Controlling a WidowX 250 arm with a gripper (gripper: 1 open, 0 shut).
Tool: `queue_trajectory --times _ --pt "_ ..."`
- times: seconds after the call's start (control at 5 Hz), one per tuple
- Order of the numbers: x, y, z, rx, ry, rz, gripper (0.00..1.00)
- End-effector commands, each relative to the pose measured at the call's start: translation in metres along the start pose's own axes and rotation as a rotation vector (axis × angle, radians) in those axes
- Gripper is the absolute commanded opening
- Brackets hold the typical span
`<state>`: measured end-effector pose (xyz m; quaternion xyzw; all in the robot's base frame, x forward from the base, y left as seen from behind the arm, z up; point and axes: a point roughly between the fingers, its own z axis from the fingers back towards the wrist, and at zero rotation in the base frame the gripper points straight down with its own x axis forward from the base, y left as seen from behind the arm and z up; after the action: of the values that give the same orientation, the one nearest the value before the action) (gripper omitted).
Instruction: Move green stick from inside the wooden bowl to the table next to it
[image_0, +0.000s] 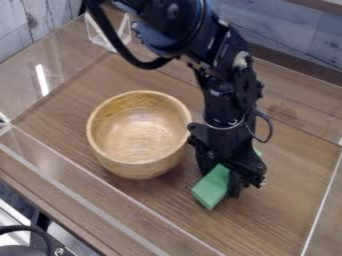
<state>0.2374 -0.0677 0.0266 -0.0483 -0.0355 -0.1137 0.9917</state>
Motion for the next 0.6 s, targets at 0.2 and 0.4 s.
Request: queue_trajectory --times 0.2,0.4 --pt "0.0105 0.0032 0.0136 -0.002 -0.069 -0.003 0.00" --pt "0.0109 0.0037 0.0136 -0.003 -0.072 -0.002 0.00"
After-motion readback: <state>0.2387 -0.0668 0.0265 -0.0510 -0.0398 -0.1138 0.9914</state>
